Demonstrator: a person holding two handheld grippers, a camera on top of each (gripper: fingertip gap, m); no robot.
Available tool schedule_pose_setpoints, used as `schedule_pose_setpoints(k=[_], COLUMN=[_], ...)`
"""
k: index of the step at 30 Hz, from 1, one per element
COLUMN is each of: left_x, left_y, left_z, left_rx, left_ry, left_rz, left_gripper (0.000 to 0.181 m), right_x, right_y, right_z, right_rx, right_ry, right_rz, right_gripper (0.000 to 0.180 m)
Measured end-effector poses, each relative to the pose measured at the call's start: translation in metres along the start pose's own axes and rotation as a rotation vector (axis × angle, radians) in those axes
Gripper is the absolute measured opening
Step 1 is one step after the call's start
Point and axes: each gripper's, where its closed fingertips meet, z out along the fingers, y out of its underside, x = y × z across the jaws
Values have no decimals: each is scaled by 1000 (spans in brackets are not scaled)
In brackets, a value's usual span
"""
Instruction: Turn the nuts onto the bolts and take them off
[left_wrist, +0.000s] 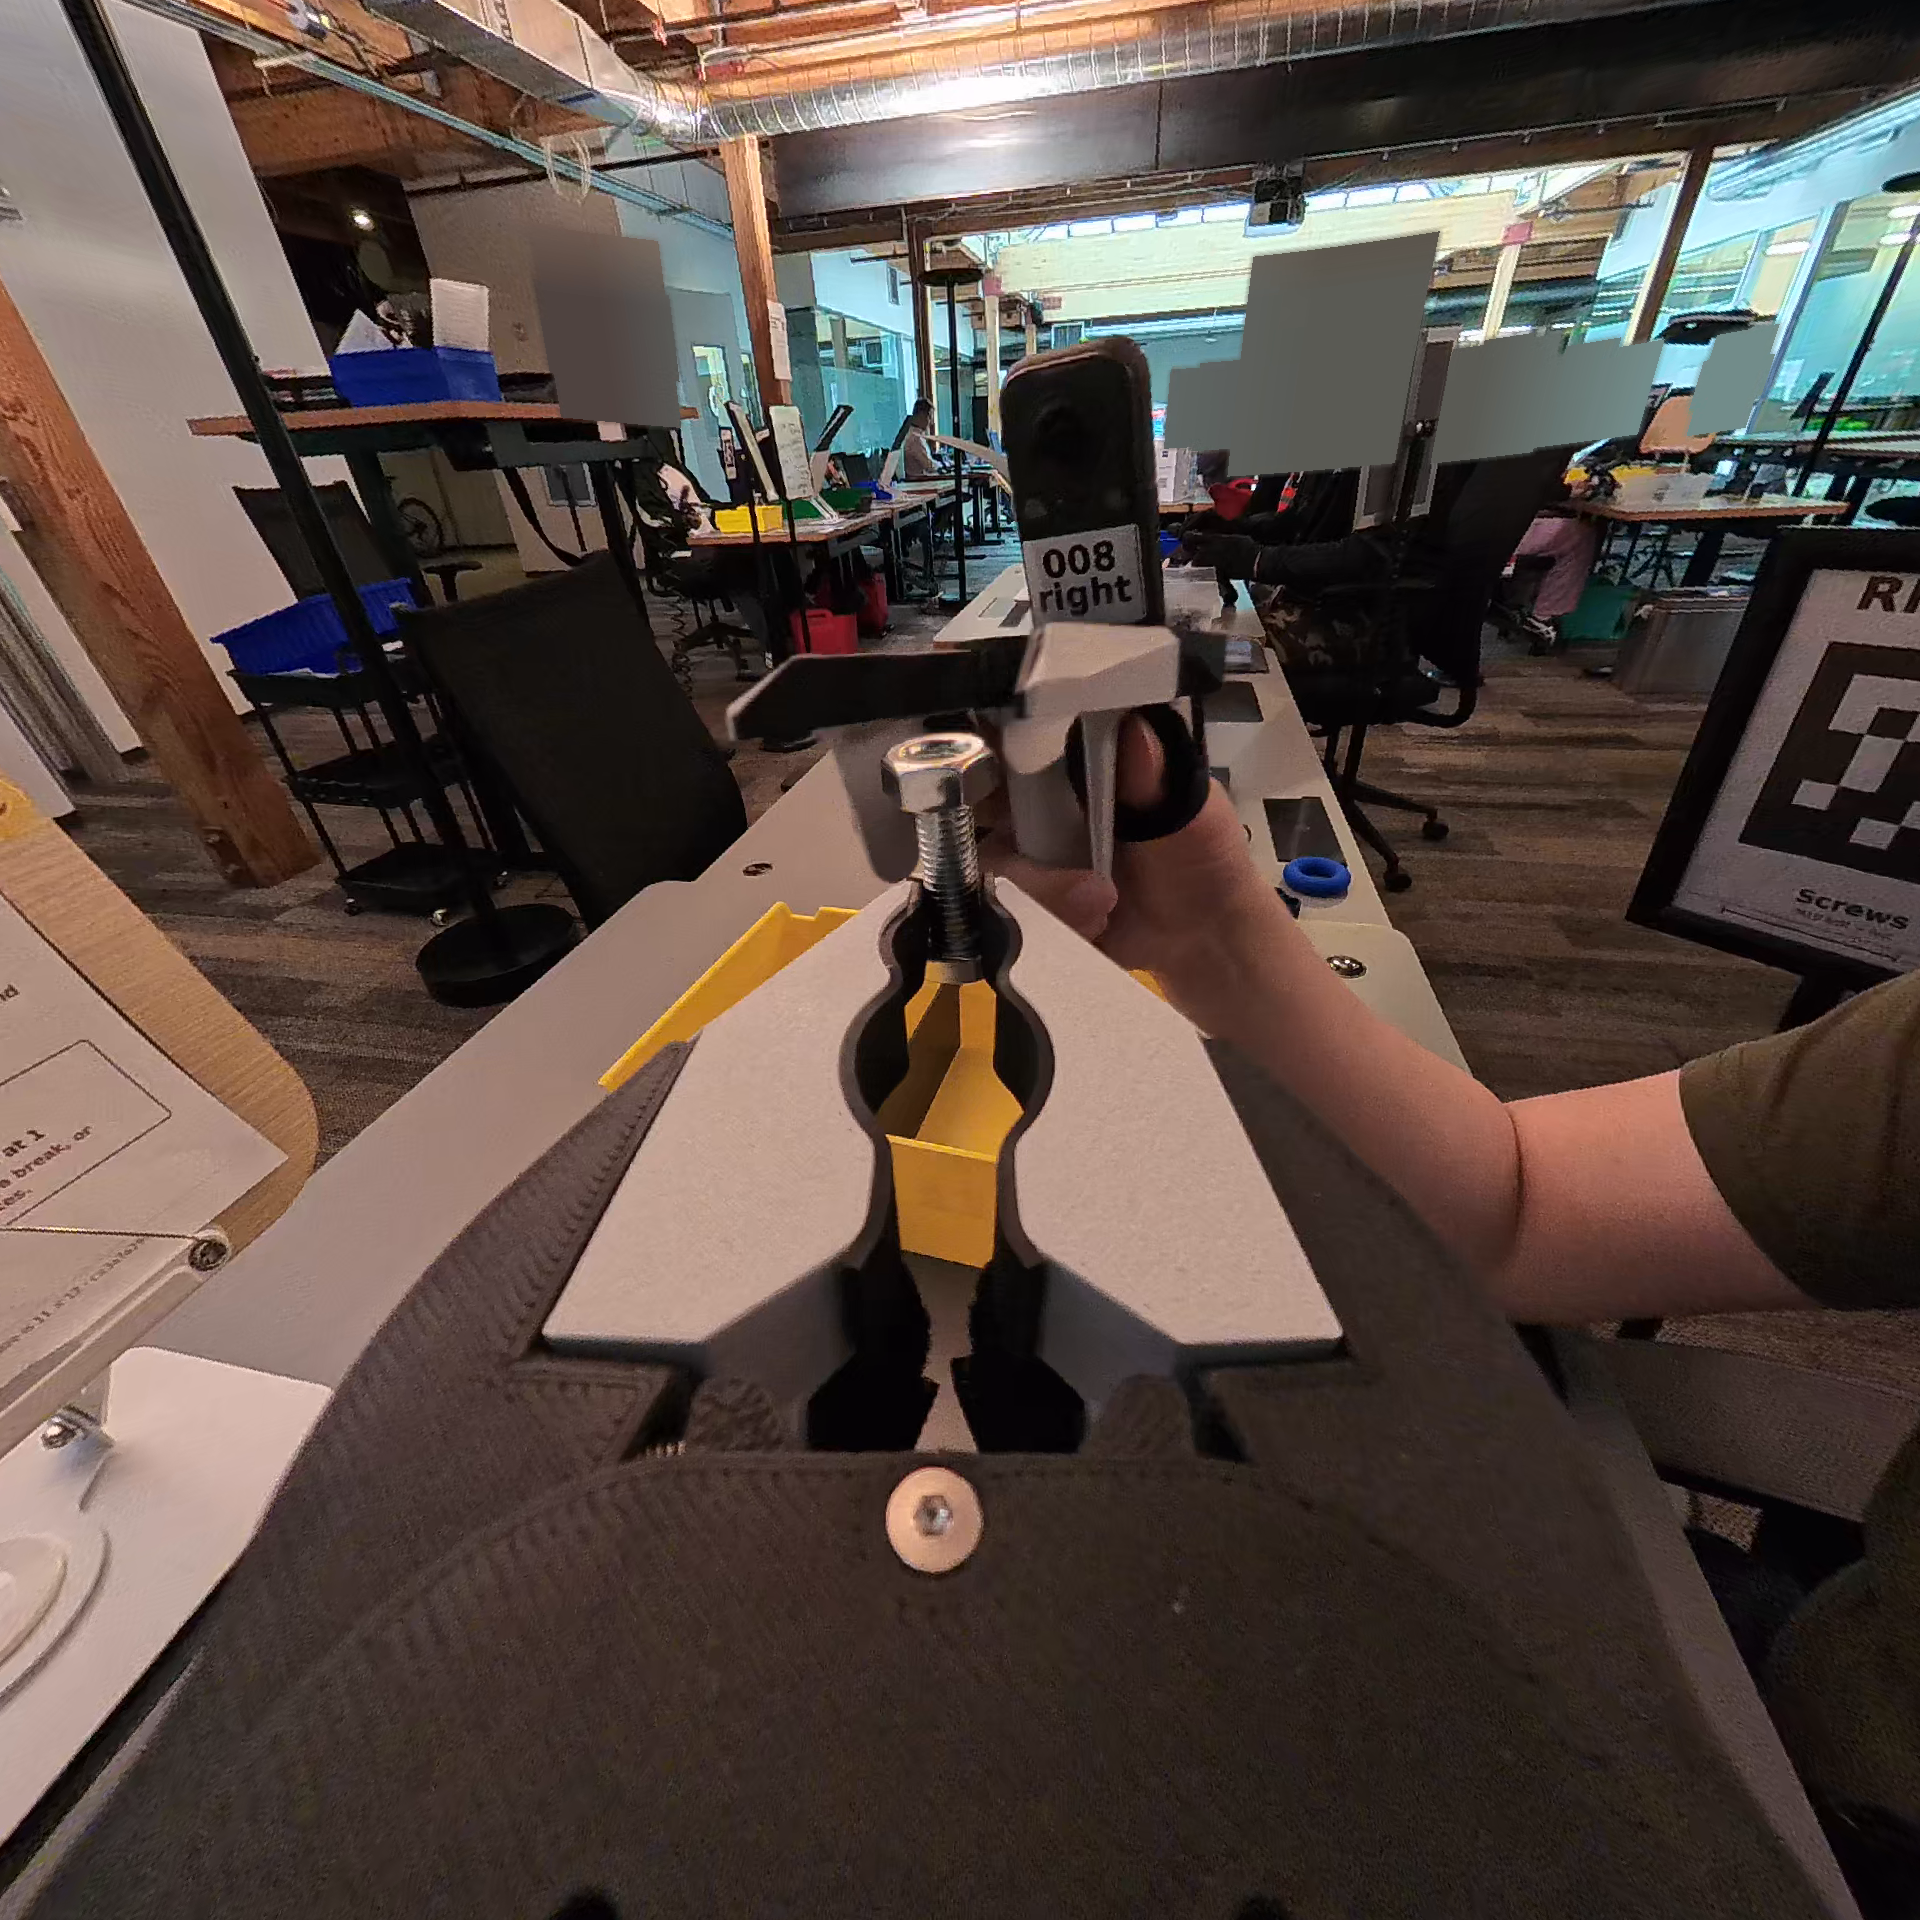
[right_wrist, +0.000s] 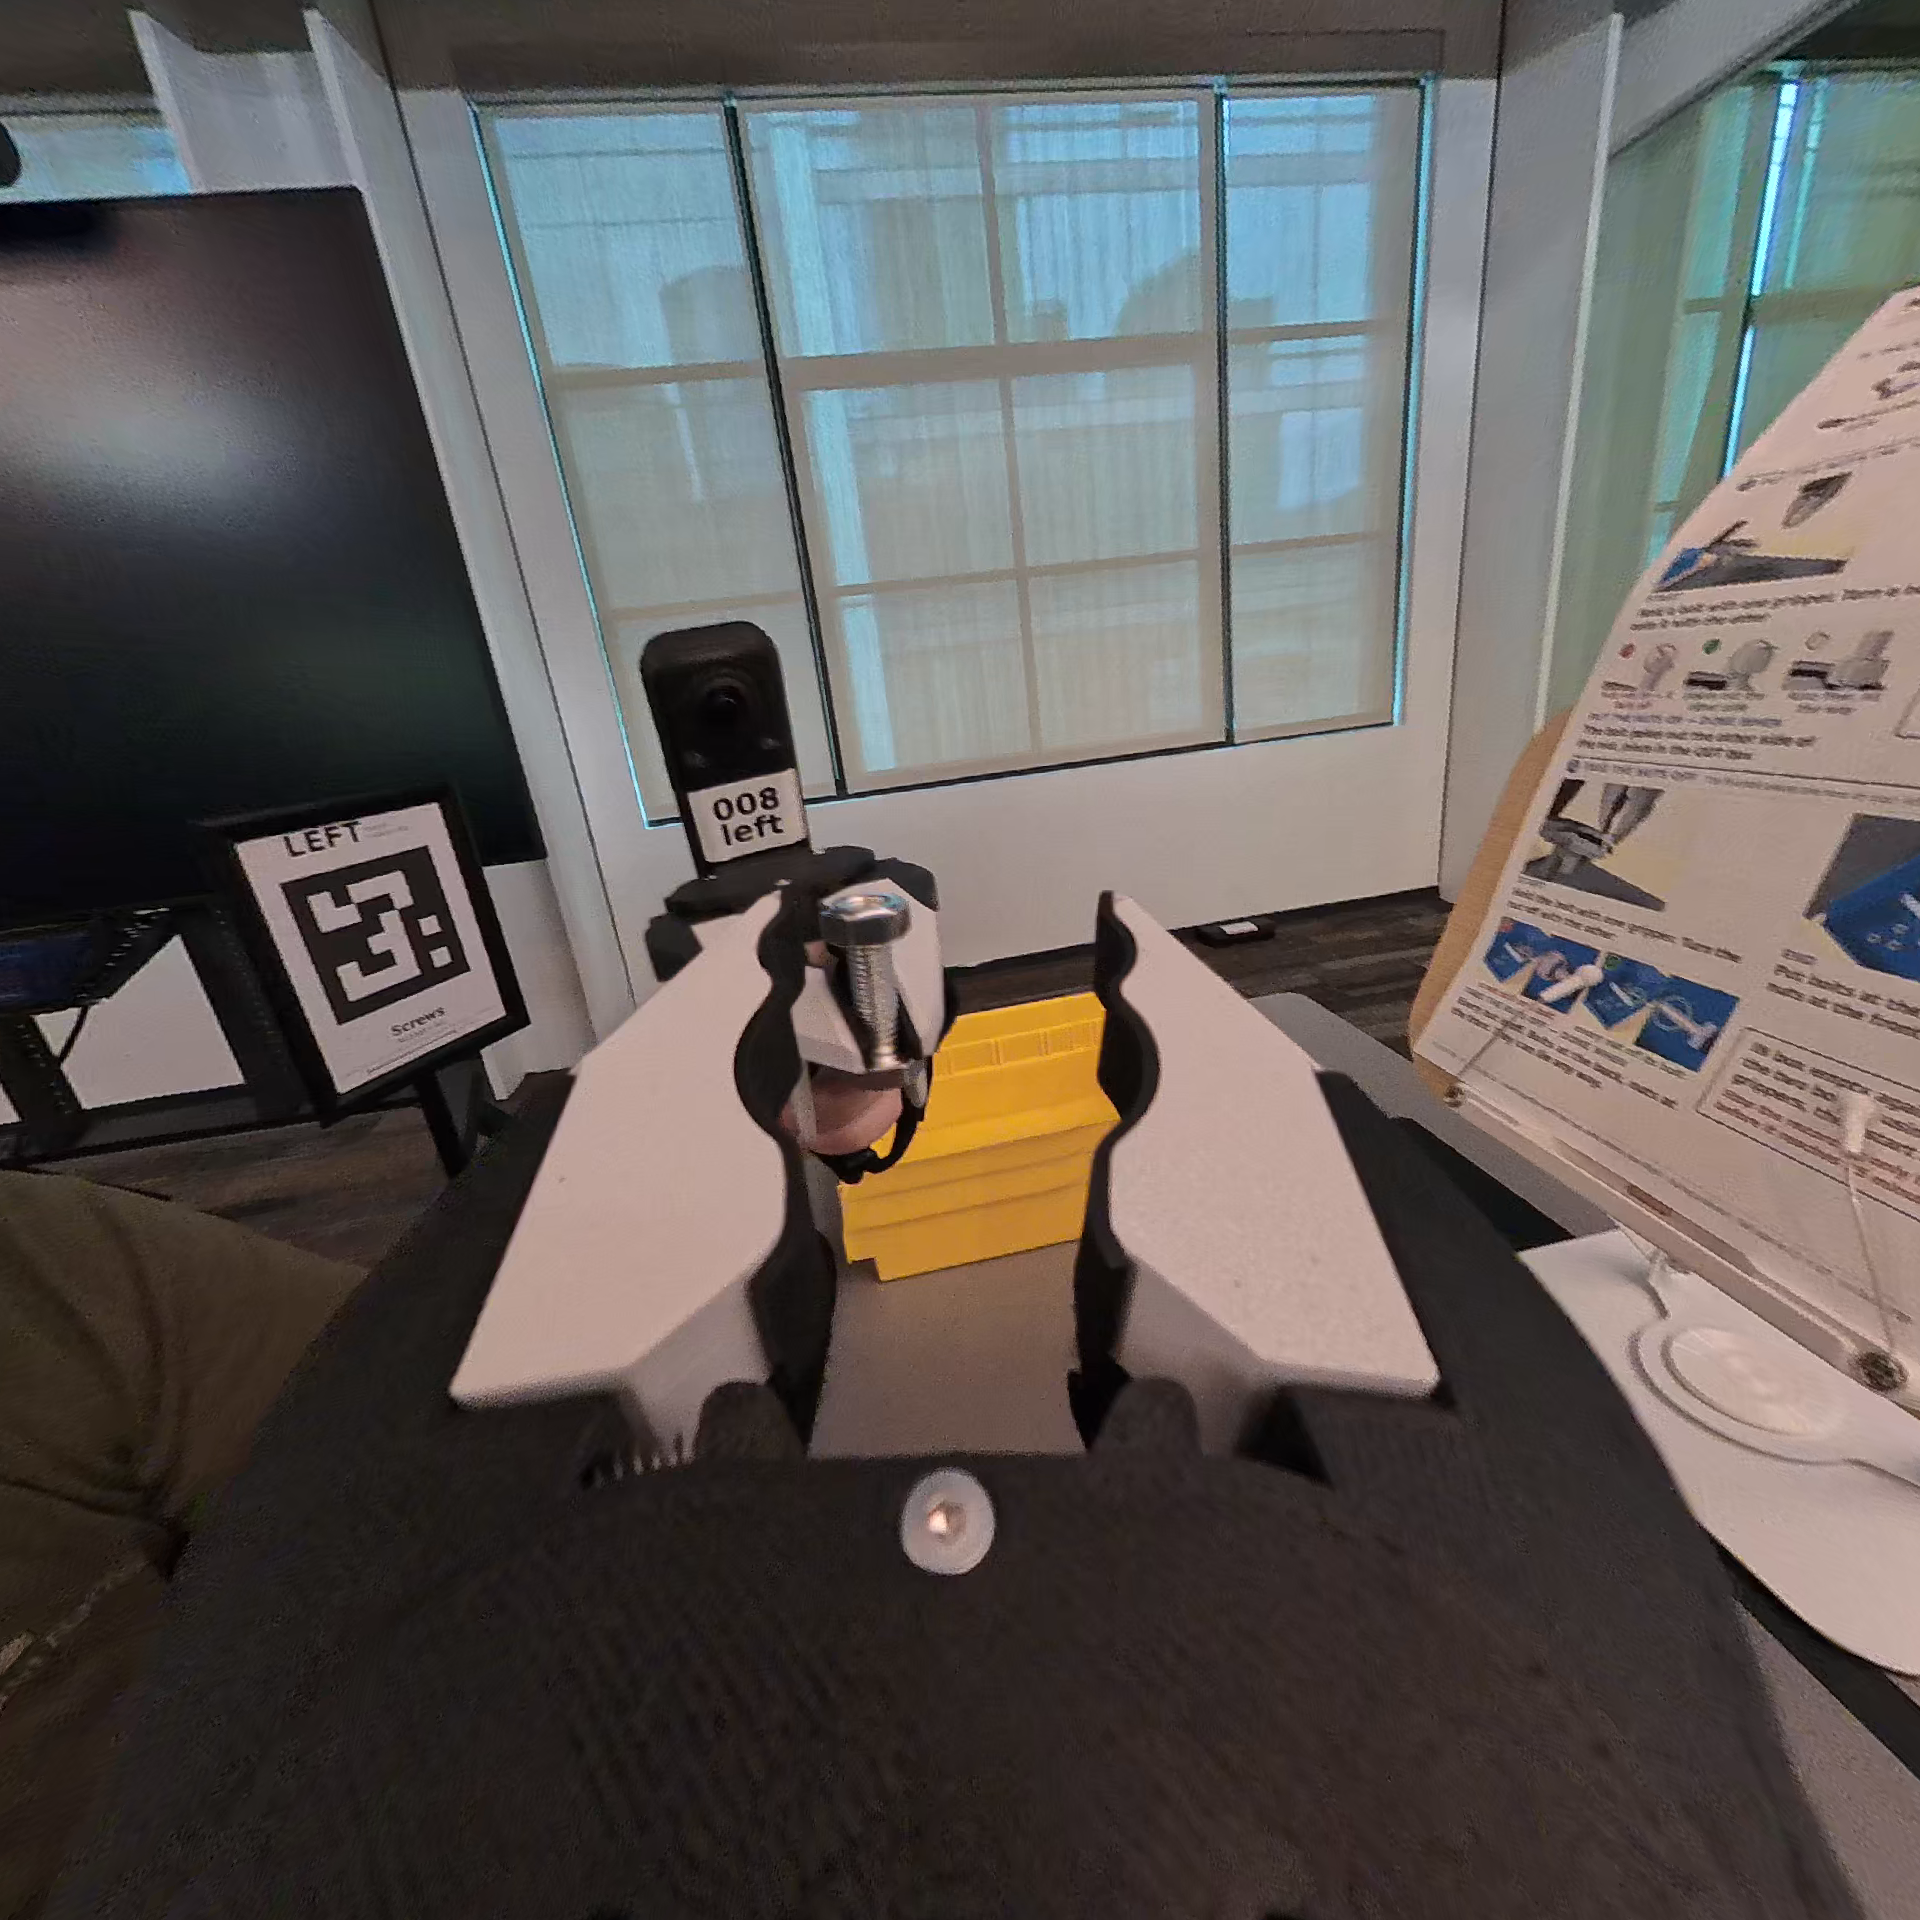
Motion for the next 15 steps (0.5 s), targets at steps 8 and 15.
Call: schedule_pose_setpoints(k=[8,15], left_x=[2,1], left_y=[2,3], left_z=[3,3], left_rx=[-7,-10], left_ry=[6,8], left_rz=[1,-2], left_gripper=[8,8], right_x=[-8,-18], right_y=[11,15], right_z=[11,10], right_rx=[-64,-90], right_ry=[8,-67], right_rz=[-29,-25], right_gripper=[48,15])
